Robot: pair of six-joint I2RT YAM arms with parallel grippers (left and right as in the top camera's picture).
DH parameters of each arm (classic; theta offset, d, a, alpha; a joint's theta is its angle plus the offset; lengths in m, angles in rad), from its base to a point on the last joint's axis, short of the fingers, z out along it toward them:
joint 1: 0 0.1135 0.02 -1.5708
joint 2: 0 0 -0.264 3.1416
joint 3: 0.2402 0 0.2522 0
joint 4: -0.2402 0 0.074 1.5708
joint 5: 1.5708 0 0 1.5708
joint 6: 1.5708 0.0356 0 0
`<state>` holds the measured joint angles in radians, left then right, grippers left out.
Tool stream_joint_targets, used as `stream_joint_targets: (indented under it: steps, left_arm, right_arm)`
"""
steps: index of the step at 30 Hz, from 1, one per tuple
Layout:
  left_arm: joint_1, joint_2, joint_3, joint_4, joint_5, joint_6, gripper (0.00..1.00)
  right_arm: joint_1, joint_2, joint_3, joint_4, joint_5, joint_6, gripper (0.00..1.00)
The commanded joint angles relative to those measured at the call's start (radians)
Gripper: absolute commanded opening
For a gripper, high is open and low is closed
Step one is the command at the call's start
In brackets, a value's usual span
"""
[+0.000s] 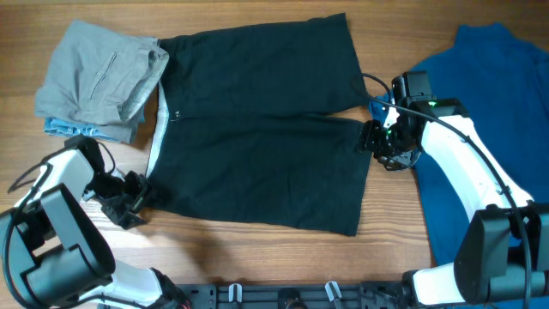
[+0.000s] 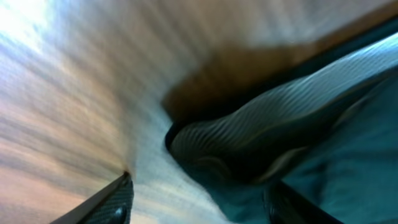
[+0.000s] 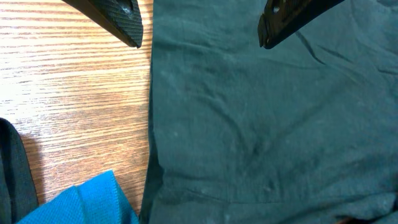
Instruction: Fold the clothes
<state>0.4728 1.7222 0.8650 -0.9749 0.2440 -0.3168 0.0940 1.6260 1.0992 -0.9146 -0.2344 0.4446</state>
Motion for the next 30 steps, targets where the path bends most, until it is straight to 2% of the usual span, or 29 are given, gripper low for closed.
stream_joint_targets:
  steps: [1,4,8,10,11,20,22,24,25,27,29,30]
  left_arm:
    - [0.024,-0.005,-0.055,0.046,-0.071,-0.009,0.62]
    - [0.034,-0.005,-0.055,0.121,-0.078,-0.009,0.60]
    - [0.034,-0.005,-0.055,0.182,-0.078,-0.008,0.47]
    - [0.034,-0.005,-0.055,0.239,-0.041,-0.009,0.47]
    - [0.034,-0.005,-0.055,0.256,-0.015,-0.009,0.50]
    - [0.033,-0.005,-0.067,0.215,0.014,-0.005,0.36]
    - [0.033,-0.005,-0.067,0.215,0.024,-0.005,0.40]
    - [0.034,-0.006,-0.066,0.225,0.066,-0.004,0.55]
    - [0.034,-0.006,-0.066,0.243,0.111,0.020,0.57]
    - [0.033,-0.006,-0.066,0.257,0.138,0.030,0.51]
    - [0.033,-0.006,-0.067,0.248,0.137,0.049,0.31]
    - [0.033,-0.006,-0.067,0.242,0.132,0.049,0.25]
  right_arm:
    - [0.000,0.007,-0.008,0.002,0.018,-0.007,0.64]
    - [0.000,0.007,-0.008,0.004,0.018,-0.006,0.64]
    - [0.000,0.007,-0.008,0.002,0.018,0.003,0.64]
    - [0.000,0.007,-0.008,0.005,0.019,0.003,0.64]
    - [0.000,0.007,-0.008,0.005,0.018,0.003,0.64]
    - [0.000,0.007,-0.008,0.012,0.027,0.030,0.65]
    - [0.000,0.007,-0.008,0.018,0.029,0.030,0.65]
    - [-0.001,0.007,-0.008,0.018,0.029,0.029,0.65]
    - [-0.001,0.007,-0.008,0.019,0.029,0.028,0.65]
    - [-0.001,0.007,-0.008,0.021,0.033,0.027,0.65]
    - [-0.002,0.007,-0.008,0.019,0.033,0.026,0.65]
    - [-0.002,0.007,-0.008,0.017,0.033,0.026,0.65]
